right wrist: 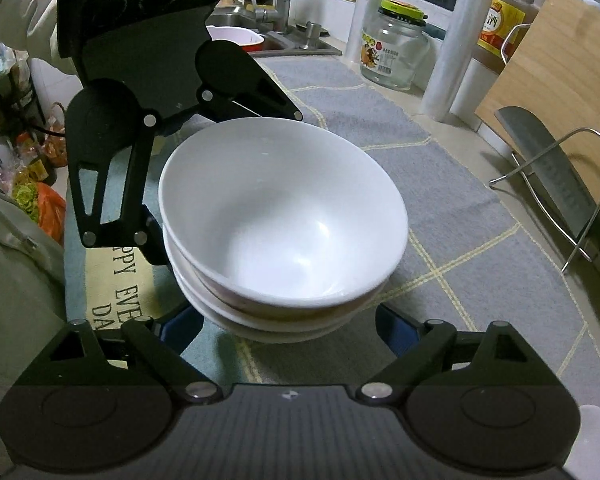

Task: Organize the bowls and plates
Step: 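Lift the bowl stack with both tools and carry it toward the flower-patterned plates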

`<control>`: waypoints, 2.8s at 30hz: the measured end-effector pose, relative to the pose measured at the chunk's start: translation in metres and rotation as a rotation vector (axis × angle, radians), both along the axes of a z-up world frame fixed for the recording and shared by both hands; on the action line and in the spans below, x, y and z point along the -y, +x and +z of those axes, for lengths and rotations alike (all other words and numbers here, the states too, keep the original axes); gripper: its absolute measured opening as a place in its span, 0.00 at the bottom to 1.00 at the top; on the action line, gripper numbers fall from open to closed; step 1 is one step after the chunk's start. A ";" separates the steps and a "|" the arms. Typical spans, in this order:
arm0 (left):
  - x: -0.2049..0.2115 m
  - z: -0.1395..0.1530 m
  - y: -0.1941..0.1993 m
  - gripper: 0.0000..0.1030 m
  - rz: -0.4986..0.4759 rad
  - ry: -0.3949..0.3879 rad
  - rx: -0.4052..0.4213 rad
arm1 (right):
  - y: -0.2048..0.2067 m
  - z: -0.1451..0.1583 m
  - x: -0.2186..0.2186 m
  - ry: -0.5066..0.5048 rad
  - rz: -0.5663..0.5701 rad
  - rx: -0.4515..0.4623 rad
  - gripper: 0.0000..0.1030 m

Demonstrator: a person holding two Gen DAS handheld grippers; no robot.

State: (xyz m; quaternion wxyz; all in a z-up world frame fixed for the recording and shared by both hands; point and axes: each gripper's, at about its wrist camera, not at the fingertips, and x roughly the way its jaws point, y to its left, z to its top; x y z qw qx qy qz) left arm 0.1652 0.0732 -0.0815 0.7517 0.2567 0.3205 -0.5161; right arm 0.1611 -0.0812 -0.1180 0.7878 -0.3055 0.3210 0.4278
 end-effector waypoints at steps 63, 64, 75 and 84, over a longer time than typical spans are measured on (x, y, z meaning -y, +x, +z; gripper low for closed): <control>0.024 0.025 -0.011 0.84 0.043 0.017 -0.008 | -0.020 0.028 0.017 -0.017 0.041 0.007 0.84; 0.027 0.027 -0.012 0.84 0.047 0.015 -0.004 | -0.020 0.030 0.020 -0.019 0.045 0.009 0.84; 0.066 0.038 -0.013 0.84 0.081 0.022 0.009 | -0.016 0.043 0.060 -0.012 0.081 0.018 0.84; 0.114 0.041 -0.004 0.84 0.089 0.005 0.020 | -0.009 0.052 0.107 -0.015 0.090 0.038 0.84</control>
